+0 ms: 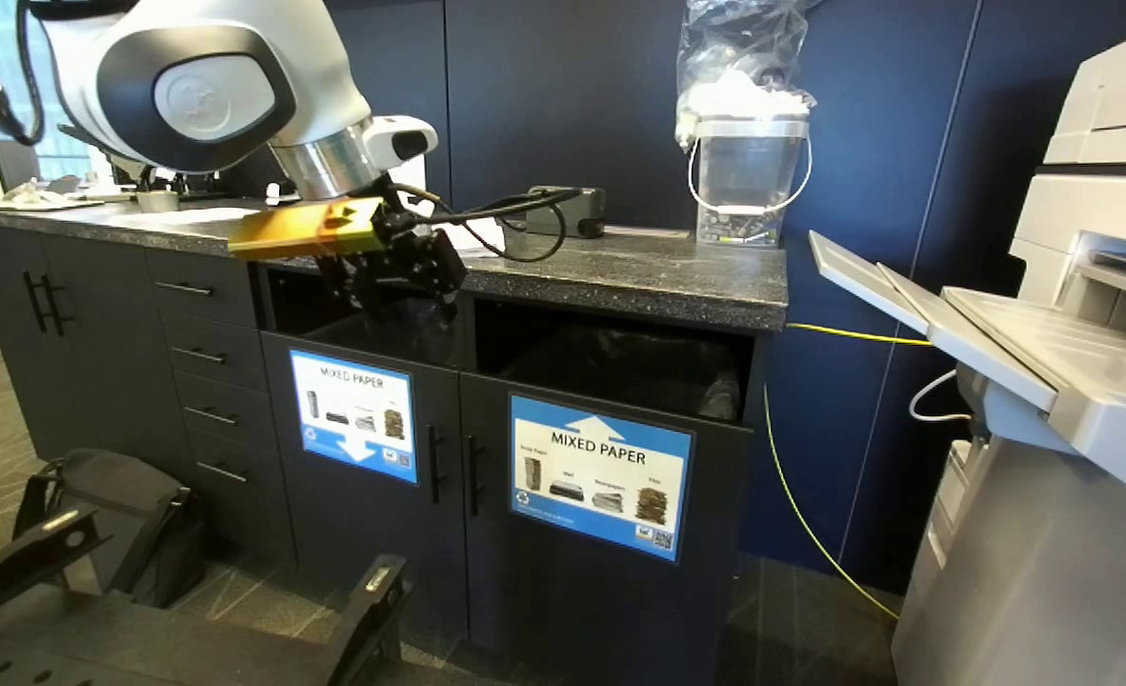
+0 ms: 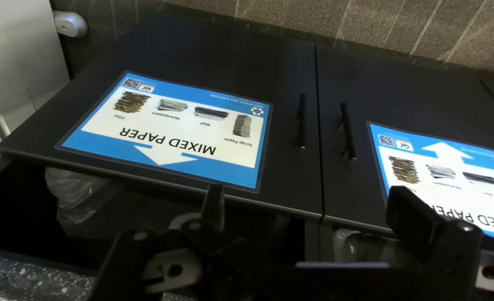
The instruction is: Put one white paper inside the bin on the right
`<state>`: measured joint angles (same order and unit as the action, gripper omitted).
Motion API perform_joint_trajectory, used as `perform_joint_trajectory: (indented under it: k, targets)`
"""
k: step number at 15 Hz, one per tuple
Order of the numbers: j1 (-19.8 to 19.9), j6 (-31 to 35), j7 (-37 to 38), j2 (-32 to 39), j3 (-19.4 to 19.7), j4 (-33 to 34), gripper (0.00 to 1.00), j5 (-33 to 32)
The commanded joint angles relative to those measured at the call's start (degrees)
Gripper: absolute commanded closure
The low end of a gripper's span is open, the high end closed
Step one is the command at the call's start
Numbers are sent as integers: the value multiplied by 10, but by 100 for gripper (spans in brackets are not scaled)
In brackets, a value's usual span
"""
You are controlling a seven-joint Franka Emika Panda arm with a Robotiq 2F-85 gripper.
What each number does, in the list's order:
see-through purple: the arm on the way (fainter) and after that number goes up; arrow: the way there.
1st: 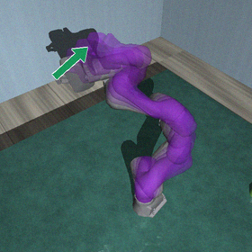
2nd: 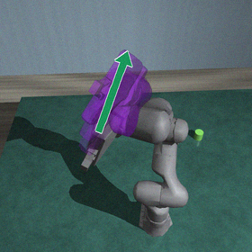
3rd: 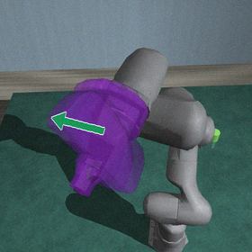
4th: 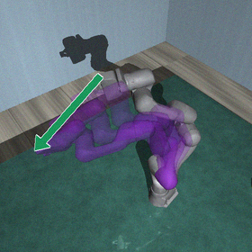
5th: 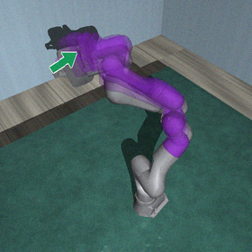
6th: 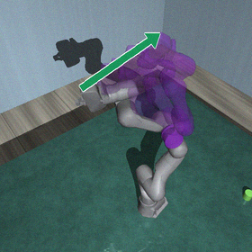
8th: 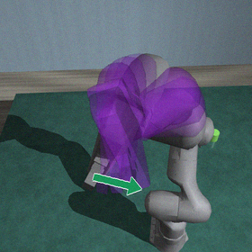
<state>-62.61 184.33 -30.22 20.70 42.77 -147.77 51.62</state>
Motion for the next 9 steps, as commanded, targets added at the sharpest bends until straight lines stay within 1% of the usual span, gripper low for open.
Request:
perform_joint_trajectory:
  k: [1, 2, 4, 5, 7, 9]
  targets:
    - [-153, -98, 48, 26, 155, 12, 0, -43]
    - [-191, -139, 70, 29, 200, 12, 0, -77]
    - [-264, -240, 126, 36, 289, 15, 0, -163]
    - [-299, -287, 141, 31, 334, 14, 0, -208]
    - [-371, -387, 154, 16, 421, 26, 0, -277]
    - [-448, -459, 136, 13, 509, 32, 0, -316]
